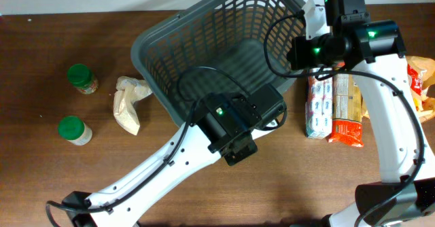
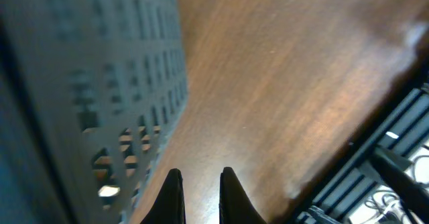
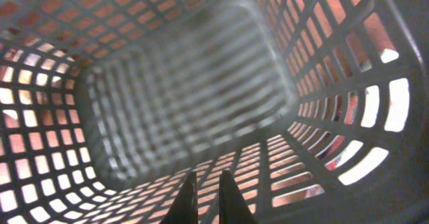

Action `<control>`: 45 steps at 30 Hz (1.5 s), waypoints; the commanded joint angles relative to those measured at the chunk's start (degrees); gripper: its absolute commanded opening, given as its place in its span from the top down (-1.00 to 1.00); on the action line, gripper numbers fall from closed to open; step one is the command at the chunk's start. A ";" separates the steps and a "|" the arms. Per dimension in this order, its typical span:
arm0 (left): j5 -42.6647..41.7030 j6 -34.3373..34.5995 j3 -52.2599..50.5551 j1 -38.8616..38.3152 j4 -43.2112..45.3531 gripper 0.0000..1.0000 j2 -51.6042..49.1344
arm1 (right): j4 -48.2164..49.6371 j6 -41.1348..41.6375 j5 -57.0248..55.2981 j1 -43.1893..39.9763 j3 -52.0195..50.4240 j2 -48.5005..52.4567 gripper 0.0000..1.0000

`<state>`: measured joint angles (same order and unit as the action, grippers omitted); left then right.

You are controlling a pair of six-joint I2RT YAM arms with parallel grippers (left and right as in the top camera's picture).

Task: Pack container

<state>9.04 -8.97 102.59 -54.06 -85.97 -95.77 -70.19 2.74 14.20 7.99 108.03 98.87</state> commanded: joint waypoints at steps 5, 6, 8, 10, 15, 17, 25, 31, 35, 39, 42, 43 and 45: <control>3.45 -0.42 -0.22 7.91 -0.02 0.96 -0.09 | -3.87 -0.57 -4.79 0.37 0.52 0.20 0.92; 3.45 -0.83 -0.33 8.96 -0.02 0.96 -0.09 | -4.20 -0.59 -4.79 0.37 0.52 0.20 0.92; 3.43 -1.46 -0.44 11.21 0.11 0.96 -0.09 | -4.63 -0.61 -4.81 0.37 0.52 0.20 0.92; 3.50 -2.32 -0.44 12.92 0.26 0.96 -0.09 | -4.98 -0.79 -4.79 0.37 0.52 0.20 0.92; 3.91 -2.54 -0.44 17.22 0.94 0.96 -0.09 | -6.69 -0.79 -4.79 0.37 0.52 0.20 0.92; 3.91 -2.60 -0.44 19.39 1.36 0.96 -0.09 | -7.21 -0.79 -4.79 0.37 0.52 0.20 0.92; 3.72 -4.20 -0.44 26.21 3.28 0.97 -0.09 | -7.45 -0.76 -4.76 0.37 0.52 0.20 0.92; 3.23 -4.15 -0.35 26.97 1.70 0.96 0.52 | -7.41 -0.81 -4.79 0.22 1.46 -0.63 0.92; 3.23 -1.88 0.39 27.63 -1.31 0.96 3.54 | -7.39 -0.72 -4.79 -1.53 7.50 -3.02 0.92; 3.23 2.25 0.66 30.82 -1.64 0.95 10.08 | -7.41 0.76 -4.81 -6.25 15.10 -3.80 0.92; 3.28 3.39 0.66 34.84 -0.83 0.89 15.32 | -6.43 0.74 -5.68 -10.84 15.72 -3.45 0.92; 3.28 3.39 0.66 36.17 -0.61 0.88 16.72 | -6.43 0.74 -6.16 -11.87 15.67 -3.06 0.92; 3.28 3.39 0.66 39.23 -0.20 0.86 19.37 | -6.29 0.79 -7.23 -14.19 15.63 -1.84 0.92</control>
<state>11.64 -7.40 102.56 -18.63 -86.65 -80.90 -76.58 3.03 9.56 -3.16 123.50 95.26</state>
